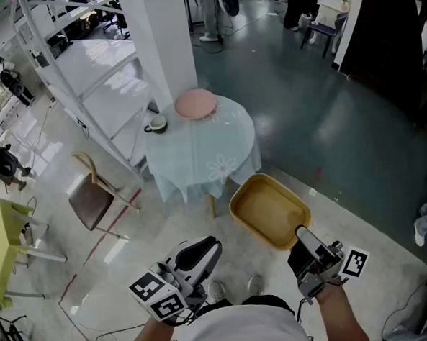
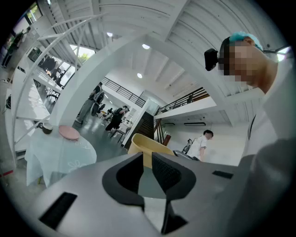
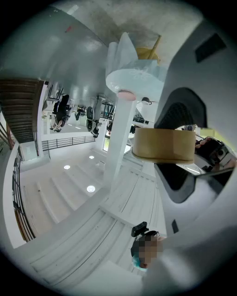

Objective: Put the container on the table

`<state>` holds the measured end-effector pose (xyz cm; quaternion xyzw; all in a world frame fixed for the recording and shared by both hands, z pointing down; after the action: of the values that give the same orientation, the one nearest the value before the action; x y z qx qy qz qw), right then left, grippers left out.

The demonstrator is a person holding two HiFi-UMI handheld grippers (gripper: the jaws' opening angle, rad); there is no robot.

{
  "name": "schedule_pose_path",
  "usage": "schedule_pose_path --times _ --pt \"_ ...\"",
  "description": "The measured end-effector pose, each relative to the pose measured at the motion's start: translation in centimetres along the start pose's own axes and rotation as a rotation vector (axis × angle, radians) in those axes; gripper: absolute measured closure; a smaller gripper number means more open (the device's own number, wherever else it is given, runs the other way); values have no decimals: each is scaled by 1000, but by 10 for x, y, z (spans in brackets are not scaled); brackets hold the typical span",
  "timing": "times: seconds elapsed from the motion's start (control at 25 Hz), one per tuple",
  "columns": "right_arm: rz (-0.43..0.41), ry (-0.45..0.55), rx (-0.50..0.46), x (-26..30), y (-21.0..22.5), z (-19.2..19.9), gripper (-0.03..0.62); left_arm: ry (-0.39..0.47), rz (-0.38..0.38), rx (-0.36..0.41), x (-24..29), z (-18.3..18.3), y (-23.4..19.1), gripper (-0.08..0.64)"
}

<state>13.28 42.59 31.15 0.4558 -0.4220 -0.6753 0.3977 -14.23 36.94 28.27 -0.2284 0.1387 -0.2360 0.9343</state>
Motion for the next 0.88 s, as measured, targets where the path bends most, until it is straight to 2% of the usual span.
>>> schedule_pose_path --times 0.88 --pt "26 -42 49 5 23 -40 348 0 -60 -7 40 16 8 488"
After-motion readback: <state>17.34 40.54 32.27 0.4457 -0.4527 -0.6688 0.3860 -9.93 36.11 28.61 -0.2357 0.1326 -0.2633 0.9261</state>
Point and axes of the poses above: the fingertips, and each gripper's own axes: x forward along the fingers, y to its right, z out of its underside, the point moved 7 cm from there along -x, backward along the fingers, and after that the axes turned 14 degrees about y, right-handed, at the moved point
